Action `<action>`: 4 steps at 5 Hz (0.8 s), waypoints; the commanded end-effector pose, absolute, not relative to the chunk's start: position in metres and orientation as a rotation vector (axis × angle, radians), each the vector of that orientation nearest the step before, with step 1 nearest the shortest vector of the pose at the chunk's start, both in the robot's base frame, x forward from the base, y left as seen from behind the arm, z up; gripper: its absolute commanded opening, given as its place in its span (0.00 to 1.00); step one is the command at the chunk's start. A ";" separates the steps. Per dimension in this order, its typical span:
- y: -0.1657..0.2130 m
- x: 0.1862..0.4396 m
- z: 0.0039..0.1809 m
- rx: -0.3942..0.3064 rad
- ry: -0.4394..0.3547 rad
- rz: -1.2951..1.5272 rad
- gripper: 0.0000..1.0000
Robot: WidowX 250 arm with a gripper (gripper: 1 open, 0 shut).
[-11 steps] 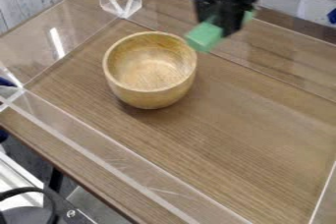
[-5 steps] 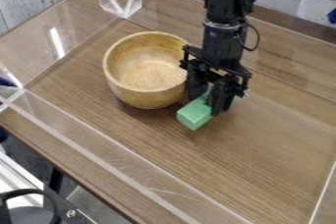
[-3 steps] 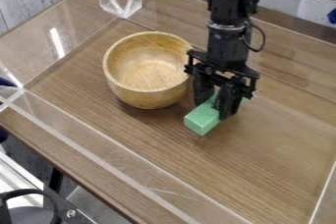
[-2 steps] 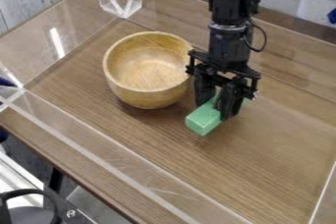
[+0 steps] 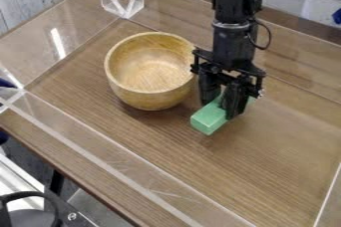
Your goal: Remove the green block from inside the brown bowl and put it on the table
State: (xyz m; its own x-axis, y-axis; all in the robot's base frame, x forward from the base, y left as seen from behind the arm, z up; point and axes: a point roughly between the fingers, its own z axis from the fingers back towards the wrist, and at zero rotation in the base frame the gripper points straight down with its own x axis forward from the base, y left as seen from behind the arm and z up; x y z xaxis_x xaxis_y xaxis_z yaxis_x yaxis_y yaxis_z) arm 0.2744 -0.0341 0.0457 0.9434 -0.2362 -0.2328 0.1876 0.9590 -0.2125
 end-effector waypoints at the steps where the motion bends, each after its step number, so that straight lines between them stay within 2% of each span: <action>1: -0.037 0.280 0.056 -0.170 0.242 -0.196 1.00; 2: -0.040 0.279 0.062 -0.149 0.261 -0.177 1.00; 3: -0.043 0.279 0.100 -0.146 0.214 -0.175 1.00; 4: -0.046 0.280 0.147 -0.140 0.137 -0.174 1.00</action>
State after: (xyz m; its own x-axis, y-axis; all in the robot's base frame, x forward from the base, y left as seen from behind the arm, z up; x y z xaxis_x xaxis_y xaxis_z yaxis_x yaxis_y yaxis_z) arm 0.2749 -0.0454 0.1302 0.9657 -0.1803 -0.1867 0.1515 0.9757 -0.1584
